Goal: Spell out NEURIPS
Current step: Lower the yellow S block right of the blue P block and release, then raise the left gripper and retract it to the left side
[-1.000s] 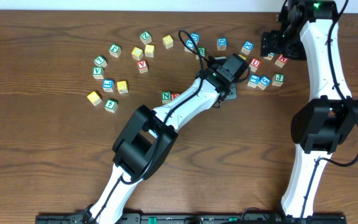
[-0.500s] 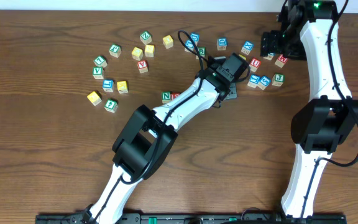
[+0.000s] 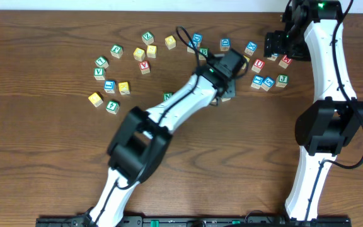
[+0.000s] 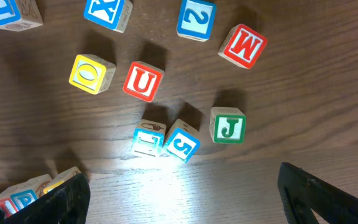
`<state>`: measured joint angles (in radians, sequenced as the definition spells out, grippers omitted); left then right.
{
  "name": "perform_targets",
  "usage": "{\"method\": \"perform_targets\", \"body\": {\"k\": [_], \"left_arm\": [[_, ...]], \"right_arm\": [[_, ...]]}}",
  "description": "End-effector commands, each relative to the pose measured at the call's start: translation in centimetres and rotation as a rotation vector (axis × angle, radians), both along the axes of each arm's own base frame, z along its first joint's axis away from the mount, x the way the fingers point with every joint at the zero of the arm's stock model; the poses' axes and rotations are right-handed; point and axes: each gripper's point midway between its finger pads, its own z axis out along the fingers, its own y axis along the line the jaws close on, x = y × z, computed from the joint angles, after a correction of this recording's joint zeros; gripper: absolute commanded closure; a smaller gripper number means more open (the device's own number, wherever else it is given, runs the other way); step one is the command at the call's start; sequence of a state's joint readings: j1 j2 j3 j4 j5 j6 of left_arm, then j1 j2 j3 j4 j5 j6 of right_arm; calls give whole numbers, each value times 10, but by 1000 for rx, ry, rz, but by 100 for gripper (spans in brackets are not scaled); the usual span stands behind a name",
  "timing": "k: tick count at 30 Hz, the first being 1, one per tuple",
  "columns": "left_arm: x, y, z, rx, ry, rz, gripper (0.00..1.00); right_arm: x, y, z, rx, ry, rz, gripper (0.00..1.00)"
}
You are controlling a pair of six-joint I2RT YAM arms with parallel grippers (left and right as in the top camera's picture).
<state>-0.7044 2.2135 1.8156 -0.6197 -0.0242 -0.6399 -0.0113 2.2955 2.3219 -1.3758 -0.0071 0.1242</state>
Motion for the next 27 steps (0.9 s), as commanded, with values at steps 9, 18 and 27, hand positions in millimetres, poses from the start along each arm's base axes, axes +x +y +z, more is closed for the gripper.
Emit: {"method": "perform_targets", "body": {"k": [9,18,27], "left_arm": [[16,113,171,-27,-220,43,56],[8,254,188,119,-152,178,47],[4,361,181,163,-92,242,42]], "right_arm": [[4,-3,7,2,-25,-1,9],[4,7,7,24,-23,18,8],[3,20,7,24,-19,44,8]]}}
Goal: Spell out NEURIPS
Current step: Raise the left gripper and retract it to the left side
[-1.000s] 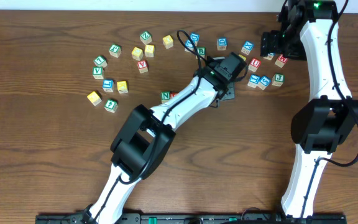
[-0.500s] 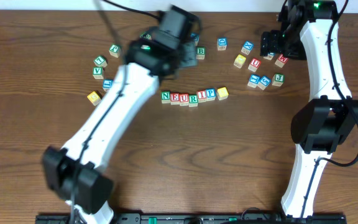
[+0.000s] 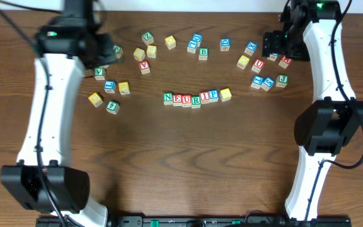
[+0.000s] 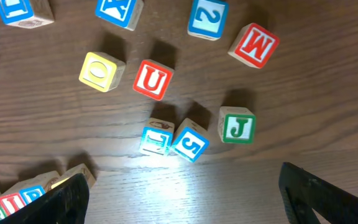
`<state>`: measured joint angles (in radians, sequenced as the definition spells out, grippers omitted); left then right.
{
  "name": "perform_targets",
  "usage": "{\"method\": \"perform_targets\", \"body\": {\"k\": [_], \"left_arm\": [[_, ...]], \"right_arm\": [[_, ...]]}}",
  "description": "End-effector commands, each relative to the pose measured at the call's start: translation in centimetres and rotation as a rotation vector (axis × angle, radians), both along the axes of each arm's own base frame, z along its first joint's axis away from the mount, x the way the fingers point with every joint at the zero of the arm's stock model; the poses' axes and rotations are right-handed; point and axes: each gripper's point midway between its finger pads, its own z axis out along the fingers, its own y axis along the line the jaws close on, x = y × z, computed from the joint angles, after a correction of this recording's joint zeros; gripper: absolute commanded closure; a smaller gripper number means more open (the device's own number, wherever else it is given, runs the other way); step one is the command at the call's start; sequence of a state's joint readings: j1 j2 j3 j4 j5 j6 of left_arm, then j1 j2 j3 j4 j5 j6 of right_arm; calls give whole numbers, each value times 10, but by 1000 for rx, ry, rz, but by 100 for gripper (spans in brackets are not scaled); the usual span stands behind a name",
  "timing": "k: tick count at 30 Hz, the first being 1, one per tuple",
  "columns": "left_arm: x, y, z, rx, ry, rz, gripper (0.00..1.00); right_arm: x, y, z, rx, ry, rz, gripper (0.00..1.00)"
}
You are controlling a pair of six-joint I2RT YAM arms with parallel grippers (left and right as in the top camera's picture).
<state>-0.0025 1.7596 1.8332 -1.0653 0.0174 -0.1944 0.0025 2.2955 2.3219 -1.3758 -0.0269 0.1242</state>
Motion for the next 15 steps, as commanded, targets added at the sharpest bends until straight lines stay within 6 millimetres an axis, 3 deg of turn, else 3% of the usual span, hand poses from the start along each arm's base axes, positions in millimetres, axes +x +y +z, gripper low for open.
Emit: {"method": "perform_targets", "body": {"k": [1,8,14,15], "left_arm": [[-4,29,13,15,-28,-29,42],[-13,90,13,61,-23,40,37],[-22,122,13,65,-21,113,35],[-23,125,13,65,-20,122,30]], "right_arm": [[3,12,7,5,-19,29,7],[2,27,7,5,-19,60,7],[1,43,7,6,-19,92,7],[0,45,7,6,-19,97,7]]}}
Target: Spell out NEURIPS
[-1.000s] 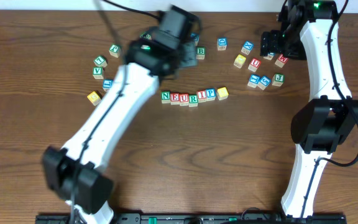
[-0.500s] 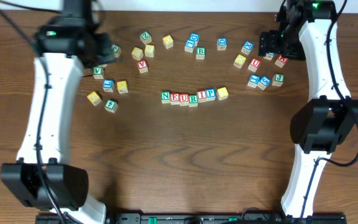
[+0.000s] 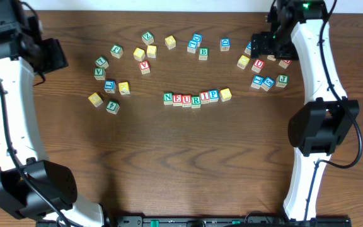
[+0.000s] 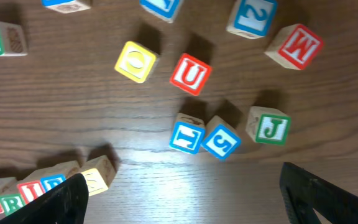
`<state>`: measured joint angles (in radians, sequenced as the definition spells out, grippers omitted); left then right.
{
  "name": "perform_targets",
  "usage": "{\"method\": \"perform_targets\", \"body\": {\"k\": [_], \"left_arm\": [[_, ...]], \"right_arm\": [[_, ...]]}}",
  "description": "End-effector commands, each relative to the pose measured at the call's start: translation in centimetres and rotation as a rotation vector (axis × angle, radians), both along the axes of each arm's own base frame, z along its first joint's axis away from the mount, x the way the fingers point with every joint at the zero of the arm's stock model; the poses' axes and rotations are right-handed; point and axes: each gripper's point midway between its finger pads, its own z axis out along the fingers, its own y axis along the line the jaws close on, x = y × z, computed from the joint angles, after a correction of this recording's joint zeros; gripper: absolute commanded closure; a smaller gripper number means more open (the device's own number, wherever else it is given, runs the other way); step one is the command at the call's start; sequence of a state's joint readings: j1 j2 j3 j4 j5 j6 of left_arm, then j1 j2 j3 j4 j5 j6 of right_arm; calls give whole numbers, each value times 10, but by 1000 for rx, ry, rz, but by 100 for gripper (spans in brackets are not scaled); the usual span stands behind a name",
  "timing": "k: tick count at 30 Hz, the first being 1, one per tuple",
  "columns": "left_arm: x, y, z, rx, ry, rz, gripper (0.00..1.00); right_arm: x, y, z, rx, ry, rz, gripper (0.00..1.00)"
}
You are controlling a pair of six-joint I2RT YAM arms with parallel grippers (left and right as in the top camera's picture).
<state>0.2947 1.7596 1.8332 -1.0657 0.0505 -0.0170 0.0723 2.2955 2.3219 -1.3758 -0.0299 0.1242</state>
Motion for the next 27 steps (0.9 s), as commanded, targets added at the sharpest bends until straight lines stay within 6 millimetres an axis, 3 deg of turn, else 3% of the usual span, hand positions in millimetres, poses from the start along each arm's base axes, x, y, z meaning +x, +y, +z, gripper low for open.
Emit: {"method": "perform_targets", "body": {"k": [1,3,6,8,12,17,21,22,27], "left_arm": [[-5,10,13,13,-31,4,24],[-7,14,13,13,-31,15,11],[-9,12,12,-8,-27,28,10],[-8,0,9,-56,-24,-3,10],[-9,-25,-2,-135,1,-62,11],[-12,-61,-21,-200,53,-123,35],[-10,-90,-32,-217,77,-160,44],[-9,-100,-34,-215,80,-187,51],[-4,-124,-38,-220,91,-187,64]], "right_arm": [[1,13,7,4,-17,32,7],[0,20,6,7,-15,46,7],[-4,31,6,6,-6,69,8],[-9,38,4,4,13,84,10],[-27,46,-5,-5,86,106,26],[-43,48,-31,-16,170,116,51],[-52,47,-54,-22,217,117,66],[-53,47,-60,-23,224,118,70],[-55,49,-79,-24,231,127,87]]}}
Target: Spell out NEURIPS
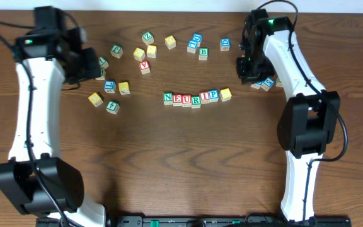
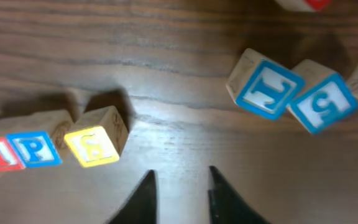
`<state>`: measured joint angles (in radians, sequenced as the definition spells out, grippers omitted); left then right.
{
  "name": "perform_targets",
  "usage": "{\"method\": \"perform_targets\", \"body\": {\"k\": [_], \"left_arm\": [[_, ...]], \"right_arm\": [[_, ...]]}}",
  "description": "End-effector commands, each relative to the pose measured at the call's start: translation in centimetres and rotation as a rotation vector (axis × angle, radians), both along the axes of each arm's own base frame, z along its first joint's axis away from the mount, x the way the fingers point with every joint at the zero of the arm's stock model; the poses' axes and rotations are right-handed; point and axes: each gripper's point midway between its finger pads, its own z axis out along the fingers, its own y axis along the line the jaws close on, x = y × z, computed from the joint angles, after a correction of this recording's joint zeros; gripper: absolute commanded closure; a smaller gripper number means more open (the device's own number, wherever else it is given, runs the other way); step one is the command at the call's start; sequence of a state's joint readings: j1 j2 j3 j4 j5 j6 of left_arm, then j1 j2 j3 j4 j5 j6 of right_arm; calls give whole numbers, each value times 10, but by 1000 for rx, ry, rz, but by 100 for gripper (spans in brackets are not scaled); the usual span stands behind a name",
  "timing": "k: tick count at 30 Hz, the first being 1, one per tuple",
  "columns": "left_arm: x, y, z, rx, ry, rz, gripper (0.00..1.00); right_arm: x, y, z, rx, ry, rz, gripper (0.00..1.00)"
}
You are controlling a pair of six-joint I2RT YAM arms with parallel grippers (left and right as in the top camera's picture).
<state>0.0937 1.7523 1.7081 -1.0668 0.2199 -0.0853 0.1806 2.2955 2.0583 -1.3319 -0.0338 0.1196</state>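
Observation:
A row of letter blocks reads N [image 1: 167, 98], E, U, R, I, P [image 1: 213, 96] at mid-table. A yellow block [image 1: 225, 94] lies at the row's right end. In the right wrist view this yellow block [image 2: 95, 144] touches the blue P [image 2: 36, 149], and I cannot read its letter. My right gripper [image 2: 180, 174] hangs low just right of the yellow block, its jaws a narrow gap apart with only bare table between them. In the overhead view the right gripper [image 1: 246, 68] is behind and right of the row. My left gripper [image 1: 86, 63] is at the back left; its jaws do not show.
Loose letter blocks lie scattered along the back: a left group [image 1: 110, 86] beside the left gripper, a middle group [image 1: 197, 45], and a right group [image 1: 266, 82] partly under the right arm. Two blue blocks [image 2: 267, 87] lie close on the right of the right gripper.
My right gripper has dropped lower and shifted left, from over the right group to just beside the yellow block, and its jaws have narrowed. My left gripper has moved right, next to the left group.
First my left arm reached over the right end of the row while my right gripper hung wide open over the right group. Then the left arm was back at the far left, and the row with the yellow block showed. Now the right gripper is low beside that block.

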Motion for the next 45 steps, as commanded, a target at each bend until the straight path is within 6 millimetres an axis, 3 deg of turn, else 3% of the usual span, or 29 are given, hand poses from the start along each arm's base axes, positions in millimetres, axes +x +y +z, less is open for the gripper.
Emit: {"method": "perform_targets", "body": {"k": [1,3,6,9,19,30,39,45], "left_arm": [[-1,-13,-3,-18,14,18,69],[0,-21,-7,-20,27,4,78],[1,-31,-19,-30,61,7,81],[2,-32,-33,-8,104,63,92],[5,-50,-63,18,171,45,92],[5,-51,-67,18,178,42,92],[-6,-52,-83,12,222,56,92],[-7,-69,-89,17,219,14,92]], "right_arm": [[-5,4,-12,1,15,16,91],[-7,6,-20,0,19,21,98],[-11,11,-31,8,29,30,99],[-15,20,-39,40,38,56,99],[-21,31,-53,86,50,65,99],[-26,52,-53,126,54,106,99],[-29,67,-51,178,59,118,99],[-29,67,-51,178,58,118,99]]}}
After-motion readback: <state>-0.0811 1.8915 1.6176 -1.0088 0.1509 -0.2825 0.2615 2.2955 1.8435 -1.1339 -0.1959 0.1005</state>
